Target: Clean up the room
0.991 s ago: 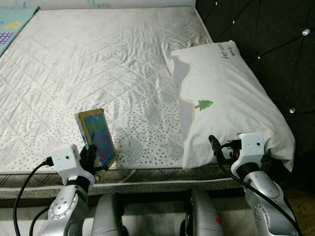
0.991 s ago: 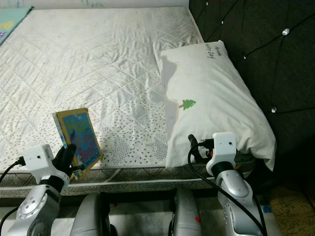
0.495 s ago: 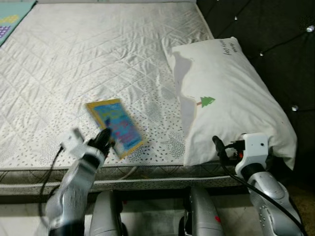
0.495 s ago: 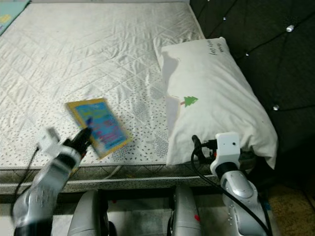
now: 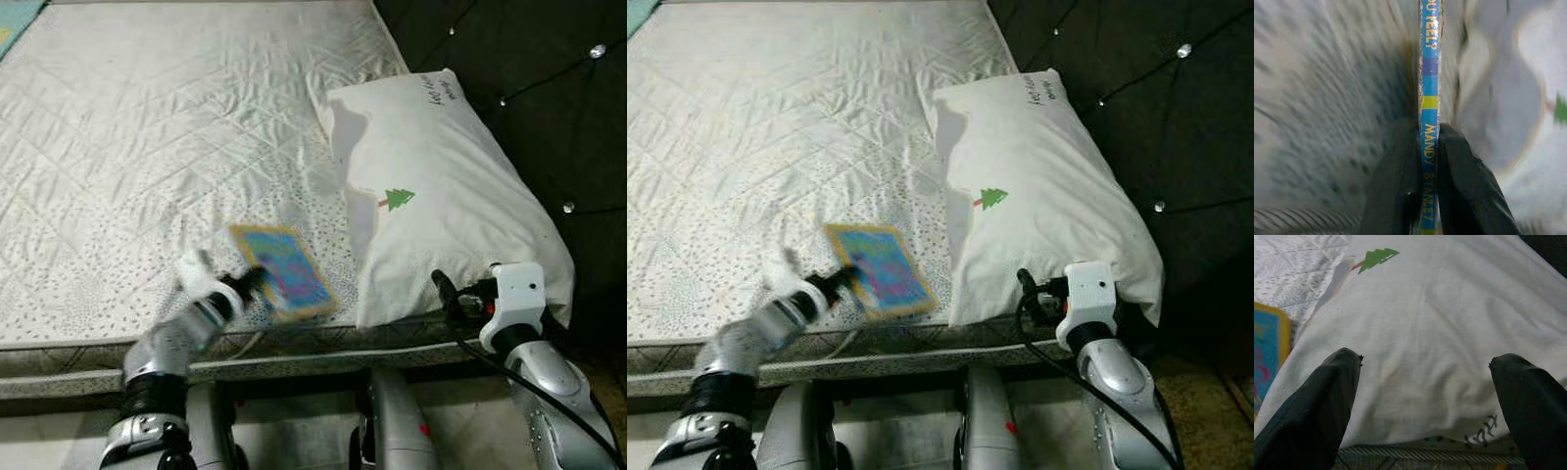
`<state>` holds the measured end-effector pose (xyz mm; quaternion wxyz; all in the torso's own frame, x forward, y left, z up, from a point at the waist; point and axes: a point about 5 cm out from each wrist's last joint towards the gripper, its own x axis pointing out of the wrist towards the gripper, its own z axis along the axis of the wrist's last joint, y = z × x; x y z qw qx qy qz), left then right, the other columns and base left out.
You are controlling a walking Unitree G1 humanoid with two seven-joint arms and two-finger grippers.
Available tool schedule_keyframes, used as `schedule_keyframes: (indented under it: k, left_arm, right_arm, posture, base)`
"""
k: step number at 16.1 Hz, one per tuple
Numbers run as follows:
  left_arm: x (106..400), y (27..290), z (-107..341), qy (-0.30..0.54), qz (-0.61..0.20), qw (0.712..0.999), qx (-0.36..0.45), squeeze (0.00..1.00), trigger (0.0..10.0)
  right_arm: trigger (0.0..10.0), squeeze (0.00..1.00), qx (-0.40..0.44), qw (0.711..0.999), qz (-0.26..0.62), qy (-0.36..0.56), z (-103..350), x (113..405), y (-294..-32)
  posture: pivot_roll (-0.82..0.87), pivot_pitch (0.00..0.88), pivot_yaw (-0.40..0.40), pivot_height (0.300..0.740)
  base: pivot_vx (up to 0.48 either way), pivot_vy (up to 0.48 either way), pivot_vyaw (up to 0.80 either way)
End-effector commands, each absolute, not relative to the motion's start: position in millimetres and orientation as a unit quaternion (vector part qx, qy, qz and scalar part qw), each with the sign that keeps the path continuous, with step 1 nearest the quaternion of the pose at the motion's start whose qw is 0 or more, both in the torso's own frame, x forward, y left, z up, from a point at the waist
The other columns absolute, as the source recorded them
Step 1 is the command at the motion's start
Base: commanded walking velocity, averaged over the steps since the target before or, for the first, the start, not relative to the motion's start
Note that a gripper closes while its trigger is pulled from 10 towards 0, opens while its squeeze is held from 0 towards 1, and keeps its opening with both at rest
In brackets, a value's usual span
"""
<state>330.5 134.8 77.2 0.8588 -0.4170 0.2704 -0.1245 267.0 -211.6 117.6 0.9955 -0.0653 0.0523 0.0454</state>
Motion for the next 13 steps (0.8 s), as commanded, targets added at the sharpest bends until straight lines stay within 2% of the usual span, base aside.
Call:
schedule_keyframes:
  k: [1, 2, 3, 5, 9, 10, 12, 13]
  left_arm:
    - [330, 126, 75, 0.295, -0.152, 0.855, -0.399, 0.00, 10.0]
    - [329, 124, 75, 0.298, -0.164, 0.853, -0.397, 0.00, 10.0]
    - [325, 118, 73, 0.325, -0.213, 0.840, -0.378, 0.00, 10.0]
    - [323, 123, 71, 0.345, -0.246, 0.835, -0.351, 0.00, 10.0]
    - [331, 151, 71, 0.345, -0.236, 0.853, -0.314, 0.00, 10.0]
    - [332, 161, 70, 0.342, -0.229, 0.864, -0.291, 0.00, 10.0]
    - [343, 184, 72, 0.307, -0.154, 0.911, -0.227, 0.00, 10.0]
    - [347, 190, 74, 0.287, -0.123, 0.925, -0.215, 0.00, 10.0]
  right_arm:
    - [10.0, 0.00, -0.072, 0.995, 0.044, 0.046, 124, 265, -214]
    - [10.0, 0.00, -0.075, 0.995, 0.045, 0.045, 124, 265, -215]
    - [10.0, 0.00, -0.080, 0.995, 0.047, 0.045, 125, 264, -216]
    - [10.0, 0.00, -0.082, 0.994, 0.046, 0.047, 125, 263, -217]
    - [10.0, 0.00, -0.083, 0.994, 0.045, 0.049, 125, 262, -217]
    - [10.0, 0.00, -0.084, 0.994, 0.044, 0.050, 124, 261, -218]
    - [10.0, 0.00, -0.085, 0.994, 0.042, 0.051, 124, 261, -219]
    - [10.0, 0.00, -0.085, 0.994, 0.041, 0.051, 124, 261, -219]
  posture:
    - [-0.21, 0.181, -0.039, 0.580]
    - [-0.21, 0.180, -0.040, 0.580]
    - [-0.21, 0.181, -0.043, 0.580]
    - [-0.21, 0.183, -0.045, 0.580]
    - [-0.21, 0.185, -0.042, 0.580]
    - [-0.22, 0.185, -0.041, 0.580]
    - [-0.21, 0.186, -0.041, 0.580]
    - [-0.21, 0.185, -0.041, 0.580]
  base:
    - [0.000, 0.000, 0.00]
    - [0.000, 0.000, 0.00]
    - [0.000, 0.000, 0.00]
    - [0.000, 0.000, 0.00]
    - [0.000, 0.000, 0.00]
    - [0.000, 0.000, 0.00]
    - [0.000, 0.000, 0.00]
    - [0.000, 0.000, 0.00]
